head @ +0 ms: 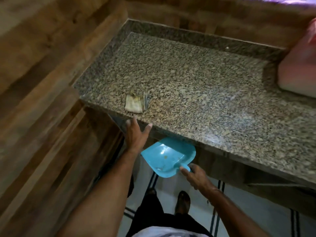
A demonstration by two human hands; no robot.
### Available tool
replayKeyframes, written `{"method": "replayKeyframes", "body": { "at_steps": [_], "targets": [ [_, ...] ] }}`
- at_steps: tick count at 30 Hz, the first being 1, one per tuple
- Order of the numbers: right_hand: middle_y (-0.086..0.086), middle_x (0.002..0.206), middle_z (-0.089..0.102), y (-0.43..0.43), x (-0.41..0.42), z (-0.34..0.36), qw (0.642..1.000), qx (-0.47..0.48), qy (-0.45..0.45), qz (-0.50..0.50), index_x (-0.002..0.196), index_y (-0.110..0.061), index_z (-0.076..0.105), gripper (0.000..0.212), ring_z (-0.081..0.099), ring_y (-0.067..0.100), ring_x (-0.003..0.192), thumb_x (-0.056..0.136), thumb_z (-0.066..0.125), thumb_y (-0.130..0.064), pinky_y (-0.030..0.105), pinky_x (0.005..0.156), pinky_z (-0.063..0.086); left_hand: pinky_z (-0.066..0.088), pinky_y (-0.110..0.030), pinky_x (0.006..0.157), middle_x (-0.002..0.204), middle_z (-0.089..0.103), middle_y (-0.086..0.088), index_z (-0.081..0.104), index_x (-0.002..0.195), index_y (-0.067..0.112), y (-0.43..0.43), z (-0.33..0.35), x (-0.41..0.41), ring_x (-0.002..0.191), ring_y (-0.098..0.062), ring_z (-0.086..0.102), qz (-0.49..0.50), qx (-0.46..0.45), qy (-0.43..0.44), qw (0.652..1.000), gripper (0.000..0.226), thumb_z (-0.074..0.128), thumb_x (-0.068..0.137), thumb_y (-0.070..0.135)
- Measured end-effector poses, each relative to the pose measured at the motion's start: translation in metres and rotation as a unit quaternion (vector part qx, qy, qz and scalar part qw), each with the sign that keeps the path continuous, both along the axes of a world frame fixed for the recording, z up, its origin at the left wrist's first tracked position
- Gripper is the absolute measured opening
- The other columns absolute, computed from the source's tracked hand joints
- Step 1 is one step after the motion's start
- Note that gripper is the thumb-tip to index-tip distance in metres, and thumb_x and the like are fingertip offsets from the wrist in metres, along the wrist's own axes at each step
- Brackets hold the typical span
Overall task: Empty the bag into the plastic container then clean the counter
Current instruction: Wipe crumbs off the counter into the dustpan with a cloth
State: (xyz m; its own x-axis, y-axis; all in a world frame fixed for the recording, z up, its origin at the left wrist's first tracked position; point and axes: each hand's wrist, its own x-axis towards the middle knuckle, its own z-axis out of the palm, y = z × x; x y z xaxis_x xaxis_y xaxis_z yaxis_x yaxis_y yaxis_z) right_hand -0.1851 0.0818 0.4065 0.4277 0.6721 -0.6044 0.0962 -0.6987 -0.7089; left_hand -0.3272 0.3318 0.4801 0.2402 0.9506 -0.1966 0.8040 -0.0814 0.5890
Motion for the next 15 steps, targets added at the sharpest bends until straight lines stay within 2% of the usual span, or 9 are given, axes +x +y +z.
{"method": "replayKeyframes", "body": {
  "at_steps": [4,7,10,12,15],
  "targets": [
    [-0.01,0.074,0.058,0.001,0.0,0.002,0.999,0.003,0.02,-0.042,0.107,-0.017,0.068,0.029,0.05,0.002,0.058,0.098,0.065,-0.045,0.015,0.049,0.037,0.04,-0.049,0.101,0.142,0.043,-0.025,0.044,0.143,0.011,0.058,0.004,0.023,0.127,-0.043,0.044,-0.051,0.083,0.061,0.993,0.073,0.064,0.089,0.057],
    [-0.009,0.066,0.057,-0.002,-0.009,-0.006,0.996,-0.002,0.033,-0.087,0.104,-0.014,0.07,0.032,0.048,-0.002,0.05,0.097,0.066,-0.045,0.018,0.047,0.037,0.041,-0.048,0.1,0.144,0.042,-0.026,0.047,0.14,0.013,0.097,-0.001,0.031,0.13,-0.042,0.041,-0.091,0.097,0.113,0.985,0.069,0.063,0.09,0.057],
    [-0.005,0.075,0.066,-0.005,-0.024,-0.014,0.99,-0.024,0.025,-0.135,0.105,-0.019,0.069,0.032,0.056,0.002,0.059,0.094,0.067,-0.049,0.017,0.048,0.04,0.037,-0.051,0.106,0.153,0.034,-0.025,0.041,0.146,0.014,0.119,-0.011,0.034,0.137,-0.042,0.035,-0.148,0.1,0.17,0.969,0.071,0.059,0.093,0.059],
    [-0.003,0.084,0.07,-0.005,-0.035,-0.015,0.988,-0.022,0.028,-0.15,0.107,-0.022,0.069,0.027,0.06,0.005,0.067,0.095,0.067,-0.047,0.014,0.05,0.041,0.039,-0.051,0.103,0.144,0.043,-0.026,0.04,0.144,0.01,0.127,-0.018,0.037,0.13,-0.043,0.044,-0.199,0.145,0.193,0.95,0.067,0.056,0.096,0.054],
    [-0.006,0.076,0.066,-0.011,-0.048,-0.014,0.978,-0.038,0.039,-0.201,0.098,-0.021,0.069,0.02,0.057,0.003,0.06,0.096,0.068,-0.041,0.012,0.046,0.039,0.049,-0.053,0.092,0.133,0.051,-0.024,0.04,0.14,0.005,0.121,-0.026,0.054,0.116,-0.043,0.056,-0.248,0.172,0.182,0.936,0.056,0.053,0.1,0.041]
  ]
}}
